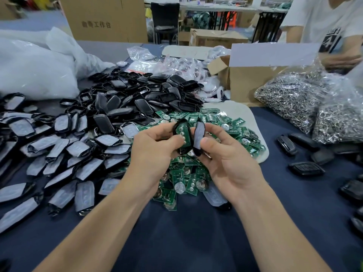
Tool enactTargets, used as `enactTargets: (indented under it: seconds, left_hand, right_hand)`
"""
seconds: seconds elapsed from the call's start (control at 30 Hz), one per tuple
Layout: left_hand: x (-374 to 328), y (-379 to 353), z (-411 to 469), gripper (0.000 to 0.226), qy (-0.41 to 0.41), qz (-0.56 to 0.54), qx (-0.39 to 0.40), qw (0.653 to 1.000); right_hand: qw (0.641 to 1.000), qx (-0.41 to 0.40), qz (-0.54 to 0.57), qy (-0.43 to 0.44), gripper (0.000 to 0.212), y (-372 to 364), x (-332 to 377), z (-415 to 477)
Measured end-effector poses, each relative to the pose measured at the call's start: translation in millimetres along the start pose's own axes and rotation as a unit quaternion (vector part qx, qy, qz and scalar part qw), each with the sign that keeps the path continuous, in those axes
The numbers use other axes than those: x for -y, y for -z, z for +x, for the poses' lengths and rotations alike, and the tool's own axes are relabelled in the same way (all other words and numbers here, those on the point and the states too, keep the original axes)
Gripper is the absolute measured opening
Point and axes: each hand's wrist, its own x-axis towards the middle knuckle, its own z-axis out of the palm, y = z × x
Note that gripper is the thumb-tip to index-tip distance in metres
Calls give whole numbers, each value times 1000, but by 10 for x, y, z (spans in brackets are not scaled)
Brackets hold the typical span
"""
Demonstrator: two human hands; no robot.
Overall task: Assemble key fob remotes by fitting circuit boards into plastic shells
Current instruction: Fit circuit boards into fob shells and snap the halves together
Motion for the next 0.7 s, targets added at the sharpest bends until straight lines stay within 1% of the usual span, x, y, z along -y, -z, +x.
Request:
enactTargets:
  seconds: [0.07,0.13,0.17,0.23,0.37,0.43,0.5,0.6,0.7]
  left_hand:
    - [5,9,-13,25,1,7,-17,1000]
    - [-2,18,-1,33,-7,20,-40,999]
    - [-4,25,12,37,-12,30,-57,998]
    - [12,31,33,37,-21,50,-73,996]
    - [29,26,6,43,-31,60,-61,996]
    - [47,30,9,35,-32,72,-52,996]
    - [57,24,12,24,-18,56,-35,998]
    - [52,17,6,19,22,2,-2,1000]
    - [41,29,10,16,36,-19,11,999]
  right_hand:
    - [1000,-1,-16,6,38,1,-24,8]
    - [999,-5,-34,19,31,8,-39,21]
    - [999,-5,-44,26,31,13,-47,24]
    - [996,-2,-70,45,33,22,-63,25]
    - [982,-11,-158,108,36,9,-111,21]
    - [972,-23,-192,132,35,-9,-140,24]
    - [963,-32,-225,149,34,-22,-161,25]
    - [944,-38,-278,173,34,-19,-176,27]
    - [931,-48,-310,185,34,-25,-189,37]
